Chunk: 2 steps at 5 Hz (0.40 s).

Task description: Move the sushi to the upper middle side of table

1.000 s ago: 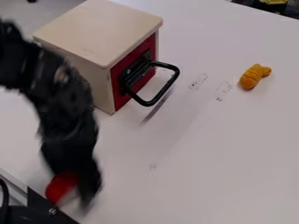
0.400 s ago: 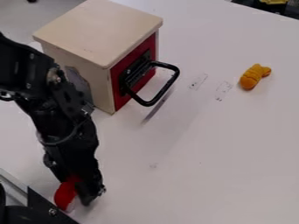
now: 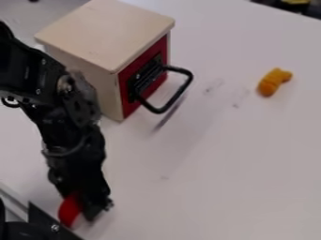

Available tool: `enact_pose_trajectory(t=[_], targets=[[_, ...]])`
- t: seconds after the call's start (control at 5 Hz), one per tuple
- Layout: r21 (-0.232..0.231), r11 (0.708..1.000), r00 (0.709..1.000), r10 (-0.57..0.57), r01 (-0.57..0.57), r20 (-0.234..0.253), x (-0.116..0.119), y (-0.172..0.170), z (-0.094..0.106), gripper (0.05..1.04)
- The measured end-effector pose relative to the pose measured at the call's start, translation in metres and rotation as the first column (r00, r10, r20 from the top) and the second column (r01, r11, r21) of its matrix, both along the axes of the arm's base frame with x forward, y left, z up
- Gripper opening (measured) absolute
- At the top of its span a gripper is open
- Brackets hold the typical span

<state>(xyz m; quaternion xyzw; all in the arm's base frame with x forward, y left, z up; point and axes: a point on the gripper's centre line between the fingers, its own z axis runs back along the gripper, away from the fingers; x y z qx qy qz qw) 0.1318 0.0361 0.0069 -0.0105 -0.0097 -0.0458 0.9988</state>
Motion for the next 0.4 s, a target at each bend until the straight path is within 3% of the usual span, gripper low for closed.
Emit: enact_pose_trajectory(t=[0.2, 0.4], targets=[[-0.008, 1.000, 1.000, 0.017, -0.017, -0.014, 0.012, -0.014, 0.010, 0.567], [-0.017, 0.997, 0.997, 0.076, -0.076, 0.012, 0.059, -0.038, 0.053, 0.567]])
